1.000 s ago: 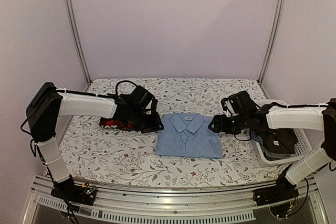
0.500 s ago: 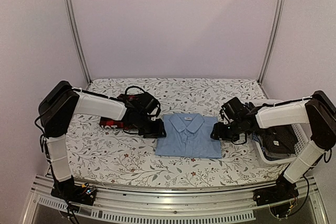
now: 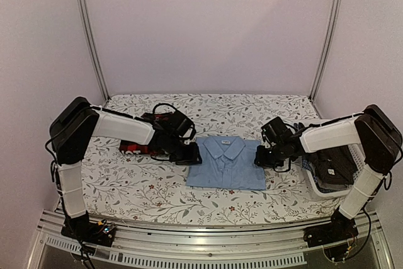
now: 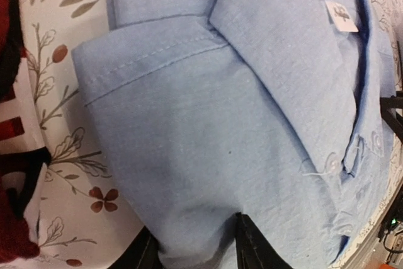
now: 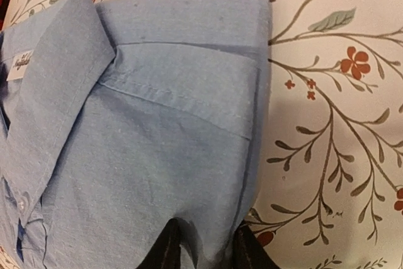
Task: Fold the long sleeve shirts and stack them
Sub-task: Pick up the square-folded shirt from the center of the board, then place the square-folded shirt on the square-folded shirt.
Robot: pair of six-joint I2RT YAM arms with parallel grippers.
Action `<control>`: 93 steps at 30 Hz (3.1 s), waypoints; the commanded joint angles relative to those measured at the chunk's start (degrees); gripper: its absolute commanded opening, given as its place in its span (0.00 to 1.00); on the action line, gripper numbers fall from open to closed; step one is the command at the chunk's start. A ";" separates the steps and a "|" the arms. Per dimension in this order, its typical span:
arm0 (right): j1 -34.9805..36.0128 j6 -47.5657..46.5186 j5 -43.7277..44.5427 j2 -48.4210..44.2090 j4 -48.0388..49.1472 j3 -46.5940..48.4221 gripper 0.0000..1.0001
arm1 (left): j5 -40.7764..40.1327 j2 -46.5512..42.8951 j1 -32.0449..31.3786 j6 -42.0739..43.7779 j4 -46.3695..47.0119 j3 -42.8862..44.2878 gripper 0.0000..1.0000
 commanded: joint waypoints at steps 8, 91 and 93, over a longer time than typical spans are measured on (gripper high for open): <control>0.00 0.05 -2.96 -0.05 -2.23 1.76 0.00 | 0.62 -0.03 -2.05 0.53 0.88 2.34 0.09; 5.89 -4.08 -12.98 30.84 -2.46 58.63 0.99 | -4.67 -14.59 37.87 16.33 -16.68 10.73 0.79; 5.88 -5.24 -10.73 28.11 -2.48 55.98 0.99 | -3.97 -16.59 35.23 15.48 -16.00 9.70 0.81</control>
